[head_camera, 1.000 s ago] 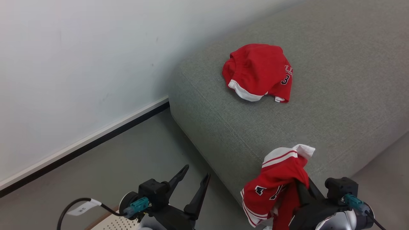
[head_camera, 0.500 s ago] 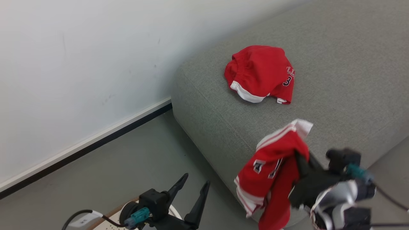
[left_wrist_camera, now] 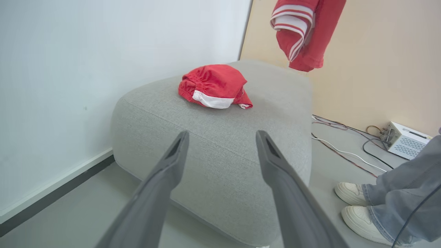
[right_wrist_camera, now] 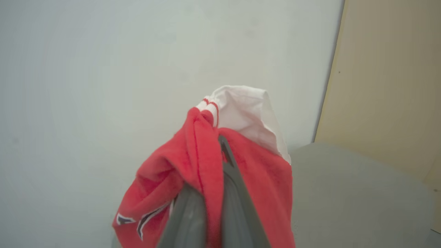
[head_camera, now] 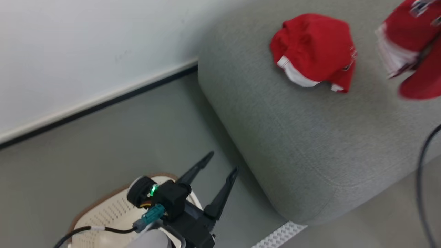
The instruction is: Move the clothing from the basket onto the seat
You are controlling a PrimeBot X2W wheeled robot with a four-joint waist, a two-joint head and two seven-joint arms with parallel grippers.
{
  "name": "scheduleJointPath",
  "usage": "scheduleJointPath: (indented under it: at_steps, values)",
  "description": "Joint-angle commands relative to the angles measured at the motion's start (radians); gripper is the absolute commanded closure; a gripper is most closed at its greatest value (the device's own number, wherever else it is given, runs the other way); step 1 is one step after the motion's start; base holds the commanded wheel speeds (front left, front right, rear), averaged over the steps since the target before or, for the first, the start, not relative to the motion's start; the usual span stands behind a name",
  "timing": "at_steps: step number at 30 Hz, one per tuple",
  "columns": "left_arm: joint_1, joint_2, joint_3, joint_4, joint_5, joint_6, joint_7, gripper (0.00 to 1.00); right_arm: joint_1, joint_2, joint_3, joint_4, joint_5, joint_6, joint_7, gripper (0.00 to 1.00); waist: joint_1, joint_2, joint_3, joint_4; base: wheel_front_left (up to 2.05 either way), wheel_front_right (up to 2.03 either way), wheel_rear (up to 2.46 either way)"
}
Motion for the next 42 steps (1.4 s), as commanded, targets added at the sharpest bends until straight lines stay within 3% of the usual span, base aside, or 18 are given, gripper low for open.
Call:
scheduleJointPath:
  at_steps: [1,6,11,17,25,26,27,28,33,42]
  values:
    - [-0.017,0.009,0.007,-0.011,0.009,0.003,0.002,0.0,-0.031,-0.008,-0.007,0.01,0.004,0.0,-0.001,1.0,-0.0001,-0.0001,0.194,0.131,0.0,0.0,0.0]
    - [-0.076,0.027,0.003,-0.107,0.054,0.013,0.025,0.0,-0.222,-0.077,-0.112,0.135,-0.026,0.0,-0.013,1.0,-0.0001,-0.0001,0.3,0.158,0.0,0.0,0.0]
    - [-0.111,0.032,-0.018,-0.169,0.09,0.006,0.048,0.0,-0.318,-0.09,-0.21,0.232,-0.069,0.0,-0.036,1.0,-0.0001,-0.0001,0.38,0.173,0.0,0.0,0.0]
    - [-0.125,0.043,-0.024,-0.205,0.109,0.016,0.068,0.0,-0.309,-0.036,-0.299,0.335,-0.125,0.0,-0.096,1.0,-0.0001,-0.0001,0.455,0.176,0.0,0.0,0.0]
    - [-0.118,0.053,-0.026,-0.205,0.097,0.019,0.069,0.0,-0.186,0.025,-0.311,0.466,-0.217,0.0,-0.171,0.98,-0.0001,-0.0001,0.465,0.194,0.0,0.0,0.0]
    - [-0.115,0.054,-0.023,-0.204,0.094,0.021,0.067,0.0,-0.178,0.029,-0.314,0.48,-0.228,0.0,-0.173,0.71,-0.0001,-0.0001,0.461,0.196,0.0,0.0,0.0]
    - [-0.112,0.055,-0.02,-0.203,0.089,0.023,0.065,0.0,-0.173,0.035,-0.319,0.495,-0.231,0.0,-0.174,0.06,-0.0001,-0.0001,0.456,0.196,0.0,0.0,0.0]
    - [-0.106,0.055,-0.015,-0.201,0.083,0.024,0.057,0.0,-0.171,0.042,-0.331,0.507,-0.23,0.0,-0.18,0.0,-0.0001,-0.0001,0.45,0.197,0.0,0.0,0.0]
    - [-0.088,0.046,0.0,-0.178,0.066,0.023,0.031,0.0,-0.185,0.037,-0.349,0.545,-0.238,0.0,-0.2,0.0,-0.0001,-0.0001,0.397,0.204,0.0,0.0,0.0]
    - [-0.032,0.023,0.014,-0.079,0.024,0.026,-0.002,0.0,-0.11,-0.045,-0.241,0.6,-0.246,0.0,-0.214,0.0,-0.0001,-0.0001,0.231,0.242,0.0,0.0,0.0]
